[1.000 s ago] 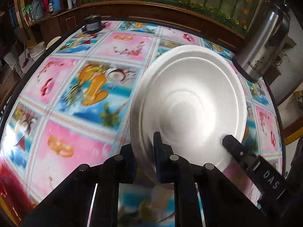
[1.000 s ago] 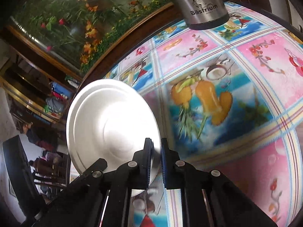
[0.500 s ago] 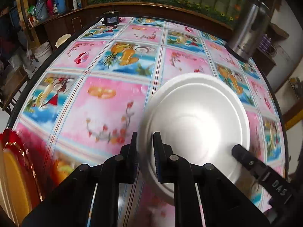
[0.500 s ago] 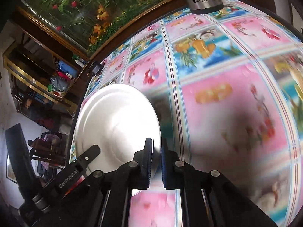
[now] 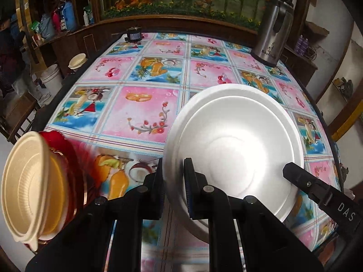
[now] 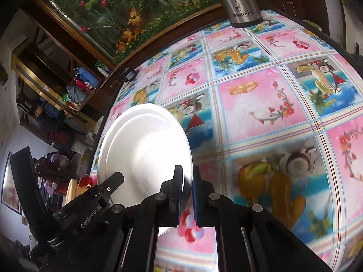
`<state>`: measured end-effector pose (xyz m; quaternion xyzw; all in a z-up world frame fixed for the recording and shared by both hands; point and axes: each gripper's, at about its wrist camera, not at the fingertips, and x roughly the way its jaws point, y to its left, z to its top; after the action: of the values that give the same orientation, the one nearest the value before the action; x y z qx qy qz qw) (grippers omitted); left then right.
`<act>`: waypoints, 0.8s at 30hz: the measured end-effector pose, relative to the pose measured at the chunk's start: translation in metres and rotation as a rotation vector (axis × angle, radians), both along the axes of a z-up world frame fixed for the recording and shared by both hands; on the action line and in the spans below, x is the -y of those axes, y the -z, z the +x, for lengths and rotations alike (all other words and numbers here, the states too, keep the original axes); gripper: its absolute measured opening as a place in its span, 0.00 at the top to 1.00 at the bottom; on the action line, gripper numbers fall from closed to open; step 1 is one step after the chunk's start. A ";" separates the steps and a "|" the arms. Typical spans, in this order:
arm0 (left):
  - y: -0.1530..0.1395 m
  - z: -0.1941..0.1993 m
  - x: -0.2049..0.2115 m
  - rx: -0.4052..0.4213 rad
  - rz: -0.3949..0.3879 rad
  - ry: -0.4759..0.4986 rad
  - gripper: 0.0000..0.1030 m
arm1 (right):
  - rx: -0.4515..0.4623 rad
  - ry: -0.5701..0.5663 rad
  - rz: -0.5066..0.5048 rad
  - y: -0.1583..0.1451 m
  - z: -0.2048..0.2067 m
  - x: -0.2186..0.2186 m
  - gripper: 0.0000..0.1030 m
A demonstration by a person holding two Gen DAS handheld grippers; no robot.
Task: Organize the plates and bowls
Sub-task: 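Carry the white bowl with both grippers to the plate stack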
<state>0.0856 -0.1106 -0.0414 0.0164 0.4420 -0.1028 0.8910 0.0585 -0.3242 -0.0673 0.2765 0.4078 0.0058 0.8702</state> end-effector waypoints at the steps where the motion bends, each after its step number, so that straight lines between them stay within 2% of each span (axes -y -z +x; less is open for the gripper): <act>1: -0.006 -0.005 -0.006 0.016 -0.006 -0.004 0.88 | 0.015 -0.006 -0.006 -0.007 -0.004 -0.005 0.93; 12: -0.080 -0.052 -0.083 0.226 -0.035 -0.107 0.88 | 0.193 -0.125 -0.050 -0.081 -0.021 -0.078 0.93; 16: -0.088 -0.059 -0.116 0.248 -0.041 -0.146 0.88 | 0.225 -0.196 -0.067 -0.097 -0.017 -0.112 0.93; 24: -0.085 -0.070 -0.185 0.242 -0.056 -0.259 0.88 | 0.231 -0.346 -0.051 -0.101 -0.004 -0.181 0.93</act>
<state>0.0155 0.0744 0.0435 -0.0534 0.3270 0.0033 0.9435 0.0547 -0.1430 0.0340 0.1777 0.3465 0.1765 0.9040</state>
